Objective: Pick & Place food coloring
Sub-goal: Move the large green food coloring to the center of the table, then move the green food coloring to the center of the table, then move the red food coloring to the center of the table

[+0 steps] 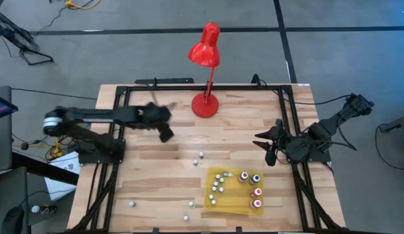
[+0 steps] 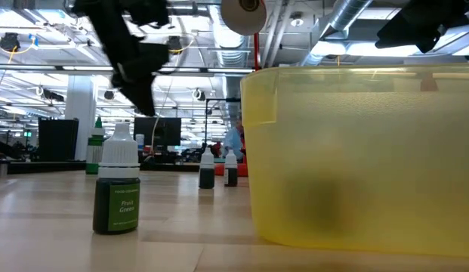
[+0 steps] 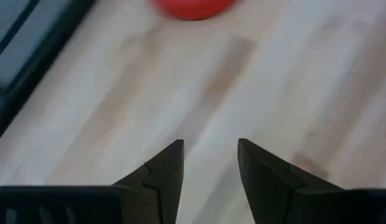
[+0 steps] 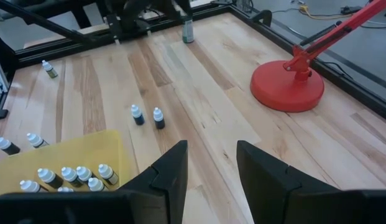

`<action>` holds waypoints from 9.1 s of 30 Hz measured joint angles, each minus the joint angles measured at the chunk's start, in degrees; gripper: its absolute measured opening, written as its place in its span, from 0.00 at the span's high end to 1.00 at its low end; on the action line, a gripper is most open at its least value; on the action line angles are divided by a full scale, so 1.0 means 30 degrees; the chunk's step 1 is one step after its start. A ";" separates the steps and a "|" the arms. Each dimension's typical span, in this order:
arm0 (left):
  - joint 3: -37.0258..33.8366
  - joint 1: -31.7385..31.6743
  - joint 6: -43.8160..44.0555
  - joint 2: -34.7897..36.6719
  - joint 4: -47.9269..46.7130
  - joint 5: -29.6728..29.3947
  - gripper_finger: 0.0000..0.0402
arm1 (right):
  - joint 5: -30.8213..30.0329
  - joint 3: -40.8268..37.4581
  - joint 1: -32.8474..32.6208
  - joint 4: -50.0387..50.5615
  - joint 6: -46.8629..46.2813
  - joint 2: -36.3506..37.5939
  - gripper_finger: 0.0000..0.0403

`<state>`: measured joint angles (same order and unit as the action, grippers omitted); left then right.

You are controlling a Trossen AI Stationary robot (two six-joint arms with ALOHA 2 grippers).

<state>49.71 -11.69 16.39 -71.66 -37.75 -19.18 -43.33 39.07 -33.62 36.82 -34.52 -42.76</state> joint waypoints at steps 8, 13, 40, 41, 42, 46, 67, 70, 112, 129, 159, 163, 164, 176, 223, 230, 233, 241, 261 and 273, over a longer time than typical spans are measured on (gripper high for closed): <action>-0.3100 -0.2866 0.4171 0.5002 -0.0242 -0.2153 0.63 | 0.0000 0.0000 -0.0001 -0.0003 0.0000 0.0000 0.68; -0.4389 -0.3409 0.6215 0.6336 -0.0523 -0.4147 0.58 | 0.0007 0.0000 -0.0001 0.0001 0.0000 -0.0007 0.68; -0.7038 -0.3606 0.6895 0.6361 0.0638 -0.3479 0.74 | 0.0001 -0.0006 -0.0001 0.0001 0.0000 -0.0006 0.68; -0.7038 -0.3600 0.6818 0.6361 0.0796 -0.3233 0.74 | 0.0001 0.0000 0.0000 0.0001 0.0000 -0.0006 0.68; -0.7038 -0.3549 0.6635 0.6361 0.1091 -0.2898 0.74 | 0.0004 0.0000 -0.0001 0.0001 0.0000 -0.0005 0.68; -0.7038 -0.2523 0.5639 0.6346 0.3460 -0.1480 0.74 | 0.0007 0.0000 -0.0001 0.0001 0.0000 0.0000 0.68; 0.1961 0.5120 0.2809 -0.6654 0.8485 -0.2239 0.73 | 0.0000 -0.0002 -0.0001 0.0001 0.0000 0.0000 0.68; 0.3679 0.5590 0.2310 -0.8125 0.7754 -0.2195 0.73 | 0.0007 0.0000 -0.0001 0.0001 0.0000 -0.0001 0.68; 0.5865 1.0680 0.7911 -0.3148 -0.2821 -0.1913 0.52 | 0.0003 0.0000 -0.0001 0.0001 0.0000 0.0000 0.68; 0.5850 2.3042 2.4528 -0.4828 -0.8141 0.0869 0.52 | 0.0007 -0.0007 -0.0001 0.0001 0.0000 0.0000 0.68; 0.5199 2.5306 2.4016 -0.9922 -0.6592 0.4896 0.52 | 0.0000 0.0000 0.0006 0.0008 0.0000 -0.0007 0.68; 0.4597 2.5277 2.4016 -0.9922 -0.5716 0.4978 0.56 | 0.0007 0.0000 0.0006 0.0001 0.0000 -0.0003 0.68; 0.4583 2.5277 2.4002 -0.9922 -0.5736 0.4964 0.58 | 0.0000 -0.0003 0.0006 -0.0006 0.0000 0.0000 0.68; 0.4590 2.4919 2.3255 -0.9886 -0.5994 0.5013 0.90 | 0.0003 -0.0002 0.0006 0.0001 0.0000 0.0000 0.68; 0.5143 0.7466 0.1784 -0.9905 0.1942 0.4250 0.86 | 0.0000 -0.0005 0.0001 0.0001 0.0000 0.0000 0.68; 0.5143 0.5780 0.0589 -0.9908 0.1972 0.4662 0.86 | 0.0000 -0.0001 0.0001 0.0001 0.0000 -0.0006 0.68; 0.5210 0.5447 0.0039 -1.0272 0.2304 0.4721 0.86 | 0.0000 0.0000 0.0005 -0.0003 0.0000 -0.0002 0.68; 0.8265 0.5271 -0.1495 -1.2915 -0.0743 0.4794 0.86 | 0.0007 -0.0007 0.0005 0.0008 -0.0006 -0.0007 0.68; 0.9609 0.5296 -0.1000 -1.2687 -0.2854 0.5320 0.59 | 0.0002 -0.0007 0.0005 0.0008 0.0000 0.0000 0.68; 0.9404 0.8933 0.3179 -0.9966 -0.5197 0.4372 0.49 | 0.0000 -0.0007 0.0006 0.0008 0.0000 0.0000 0.68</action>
<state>77.93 15.11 25.93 -101.56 -53.34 -6.07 -43.33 39.05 -33.61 36.84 -34.52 -42.76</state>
